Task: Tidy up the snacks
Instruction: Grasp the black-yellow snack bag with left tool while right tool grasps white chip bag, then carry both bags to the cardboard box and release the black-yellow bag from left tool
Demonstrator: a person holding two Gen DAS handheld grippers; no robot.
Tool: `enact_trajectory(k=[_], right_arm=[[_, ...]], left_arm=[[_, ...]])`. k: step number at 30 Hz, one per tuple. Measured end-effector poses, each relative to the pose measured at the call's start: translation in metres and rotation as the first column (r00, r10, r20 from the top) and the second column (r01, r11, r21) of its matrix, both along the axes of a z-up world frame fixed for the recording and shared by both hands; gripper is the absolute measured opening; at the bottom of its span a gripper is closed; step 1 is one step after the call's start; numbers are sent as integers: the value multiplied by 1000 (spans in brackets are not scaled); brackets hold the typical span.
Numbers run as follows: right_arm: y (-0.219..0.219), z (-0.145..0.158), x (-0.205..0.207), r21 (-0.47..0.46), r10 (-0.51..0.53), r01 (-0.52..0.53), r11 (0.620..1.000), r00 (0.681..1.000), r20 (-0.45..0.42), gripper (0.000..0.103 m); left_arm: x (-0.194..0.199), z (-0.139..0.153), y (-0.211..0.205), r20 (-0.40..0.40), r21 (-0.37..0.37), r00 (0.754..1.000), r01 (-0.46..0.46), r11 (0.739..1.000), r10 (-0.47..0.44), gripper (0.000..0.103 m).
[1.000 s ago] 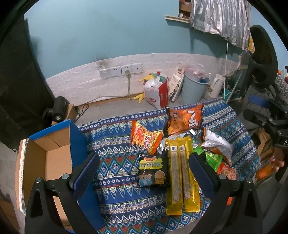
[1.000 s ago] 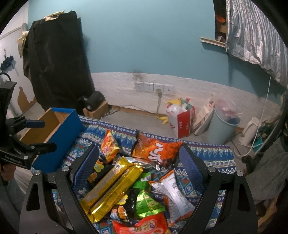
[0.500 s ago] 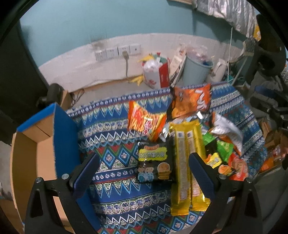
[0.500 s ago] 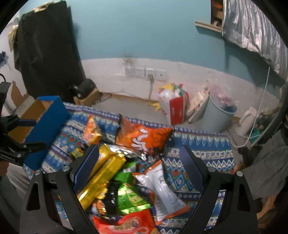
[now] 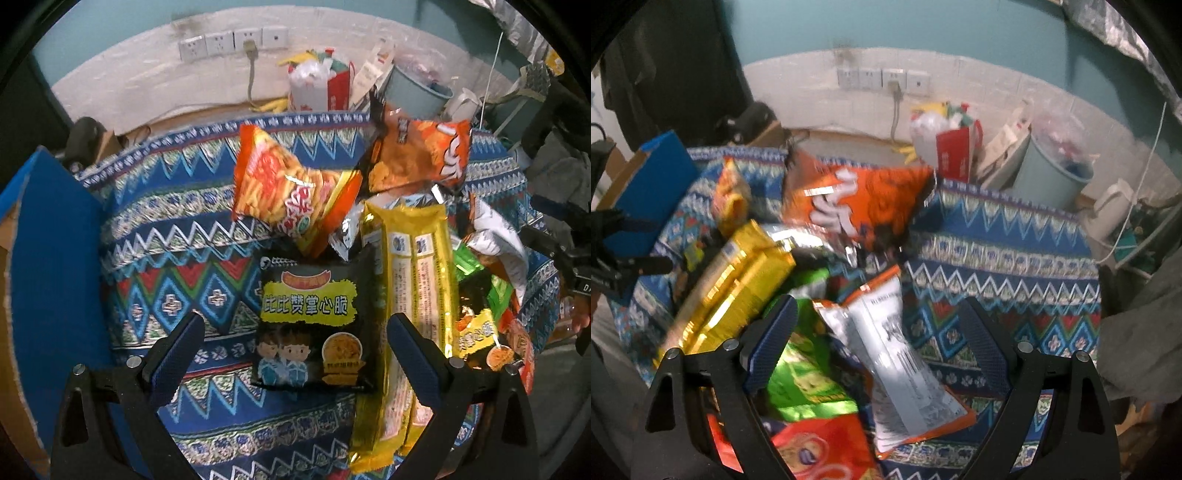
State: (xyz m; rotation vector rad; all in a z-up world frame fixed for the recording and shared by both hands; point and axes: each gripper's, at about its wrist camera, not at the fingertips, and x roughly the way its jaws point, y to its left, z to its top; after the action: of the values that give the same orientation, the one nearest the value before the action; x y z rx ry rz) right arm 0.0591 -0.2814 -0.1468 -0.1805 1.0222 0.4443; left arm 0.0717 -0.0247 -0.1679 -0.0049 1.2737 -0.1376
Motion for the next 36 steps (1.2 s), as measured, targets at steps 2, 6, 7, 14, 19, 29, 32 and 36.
enact_trajectory(k=[2,6,7,14,19,29,32,36], right_arm=[[-3,-9,1,-6,4,-4,1000,1000,-17,89],[-10,-27,3,-29,1,-2,1000,998,-55,88],[-11,-32,4,-34,2,-5,999,998,-69,86],[-13,-53,7,-49,6,-13,999,993,-121,79],[-10,-69,11,-72,9,-20,997,987,-159,55],[-12,-47,10,9,-22,23,1000,993,-116,34],[-11,-30,6,55,-29,34,998,996,-85,33],[-8,-10,1,112,-25,30,993,998,-49,32]], left_arm=[[3,-10,-2,-20,5,1000,1,1000,-1,100],[8,-28,-4,-58,4,998,-5,1000,5,100],[8,-32,-5,-66,7,998,-2,1000,2,100],[13,-51,-3,-80,-10,997,3,1000,-4,90],[11,-47,-8,-47,29,998,50,998,-49,63],[-2,-9,-8,20,8,999,29,1000,-29,63],[-7,12,-4,69,5,997,19,1000,-20,63],[-15,38,0,135,5,991,7,1000,-7,63]])
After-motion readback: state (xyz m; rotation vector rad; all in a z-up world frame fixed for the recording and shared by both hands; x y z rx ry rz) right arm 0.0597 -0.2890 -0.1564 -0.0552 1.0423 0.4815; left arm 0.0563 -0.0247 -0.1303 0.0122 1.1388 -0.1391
